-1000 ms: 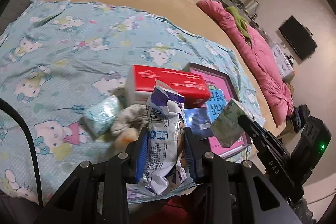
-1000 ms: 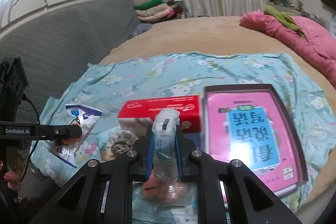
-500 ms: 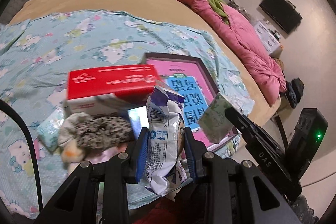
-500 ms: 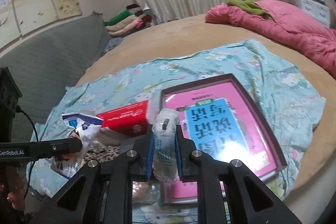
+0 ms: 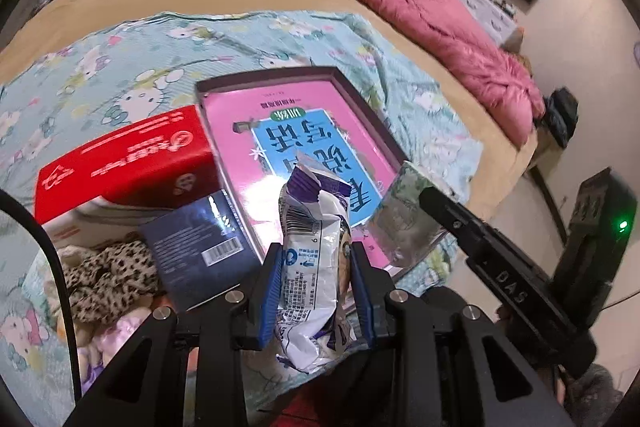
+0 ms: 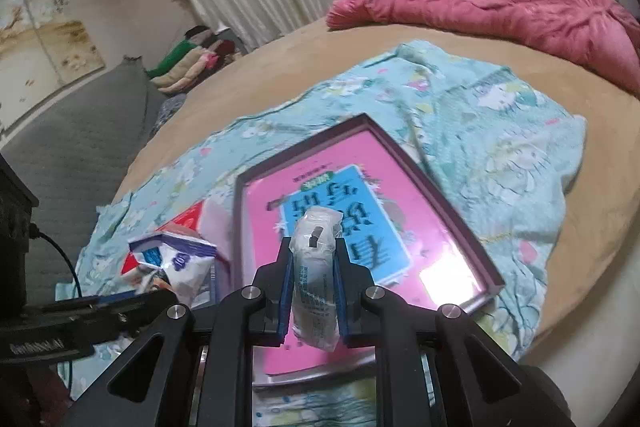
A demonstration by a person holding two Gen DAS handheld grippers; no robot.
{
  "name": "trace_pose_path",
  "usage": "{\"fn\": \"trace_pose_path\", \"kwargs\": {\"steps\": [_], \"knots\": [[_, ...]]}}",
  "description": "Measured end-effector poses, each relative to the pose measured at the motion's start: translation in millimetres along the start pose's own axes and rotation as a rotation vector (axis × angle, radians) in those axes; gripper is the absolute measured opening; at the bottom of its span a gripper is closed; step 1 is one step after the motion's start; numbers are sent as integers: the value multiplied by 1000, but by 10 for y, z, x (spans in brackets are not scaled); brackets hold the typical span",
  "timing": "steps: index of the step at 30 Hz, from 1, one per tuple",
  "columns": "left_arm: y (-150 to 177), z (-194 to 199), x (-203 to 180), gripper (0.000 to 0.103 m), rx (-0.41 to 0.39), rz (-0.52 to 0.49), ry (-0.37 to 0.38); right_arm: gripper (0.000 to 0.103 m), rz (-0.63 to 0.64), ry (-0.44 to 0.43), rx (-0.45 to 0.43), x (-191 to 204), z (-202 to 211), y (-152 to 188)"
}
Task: Organize soft objects
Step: 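Carry the snack packet in the left tool while the right tool carries its packet over the pink tray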
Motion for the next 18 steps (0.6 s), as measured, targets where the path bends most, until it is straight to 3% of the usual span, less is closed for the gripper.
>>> {"fn": "trace_pose_path", "kwargs": {"steps": [10,18], "knots": [[17,-495,-176,33,97,-65,-7,18,-112,3,46,-320,-159,3],[-18,-663,-231,33,107,-89,-10,19,-138,39,38,-474,-233,-20]]}}
Point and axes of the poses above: each gripper's, at about its wrist camera, not at the fingertips, and z roughly against the way its jaws point, x to its left, y to its underside, the point moved 8 cm from there along -z, roughly the way its jaws point, and after that the axes turned 12 degrees about -z, right-handed, at the moved point
